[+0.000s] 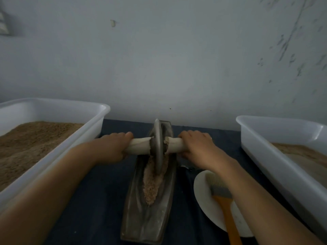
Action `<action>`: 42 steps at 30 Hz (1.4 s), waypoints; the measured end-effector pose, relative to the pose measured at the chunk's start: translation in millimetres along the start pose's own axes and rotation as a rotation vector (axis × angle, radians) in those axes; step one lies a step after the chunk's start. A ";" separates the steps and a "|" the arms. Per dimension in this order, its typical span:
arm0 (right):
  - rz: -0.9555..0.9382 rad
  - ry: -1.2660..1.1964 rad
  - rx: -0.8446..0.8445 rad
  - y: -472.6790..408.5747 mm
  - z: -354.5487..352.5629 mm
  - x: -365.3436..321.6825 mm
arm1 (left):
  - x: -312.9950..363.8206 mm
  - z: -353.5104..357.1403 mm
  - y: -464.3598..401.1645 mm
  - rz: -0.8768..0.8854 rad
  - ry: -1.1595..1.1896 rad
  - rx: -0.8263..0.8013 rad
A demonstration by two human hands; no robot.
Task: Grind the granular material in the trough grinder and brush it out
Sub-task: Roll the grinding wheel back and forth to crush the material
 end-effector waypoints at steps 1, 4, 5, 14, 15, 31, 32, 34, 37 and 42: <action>0.007 0.007 0.047 -1.1 3.9 3.3 | 1.3 1.9 -3.7 -0.011 -0.035 0.113; 0.028 0.005 0.131 0.1 10.3 7.1 | 9.7 7.0 -7.6 -0.041 -0.126 0.434; 0.031 0.013 0.145 0.7 10.8 6.2 | 11.1 8.7 -8.0 -0.046 -0.129 0.474; -0.014 -0.112 -0.294 16.1 -16.8 -19.5 | 4.0 -4.2 12.4 0.042 -0.048 -0.048; -0.023 -0.157 -0.372 19.3 -21.3 -23.3 | 3.7 -7.2 18.5 0.056 -0.043 -0.134; -0.002 -0.041 0.008 0.8 -6.6 -3.5 | -0.7 -3.8 4.2 0.020 0.060 -0.130; -0.002 -0.020 0.076 -0.3 -2.2 -1.4 | -1.2 -1.6 0.4 0.012 0.042 -0.073; -0.004 -0.008 0.165 0.5 4.9 1.2 | 1.1 3.4 -5.1 -0.001 -0.040 0.136; 0.014 0.042 0.207 3.0 8.7 1.5 | 7.7 9.0 -6.2 -0.024 -0.116 0.428; -0.022 0.007 -0.032 6.6 -2.6 -6.7 | 4.4 3.1 -1.4 0.042 -0.069 0.291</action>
Point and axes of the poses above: each hand's wrist, its own y-axis away from the middle knuckle, its own z-axis out of the palm, x = y × z, the point moved 4 cm from there along -y, towards the middle knuckle, and after that the axes turned 12 degrees about -z, right-handed, at the moved point
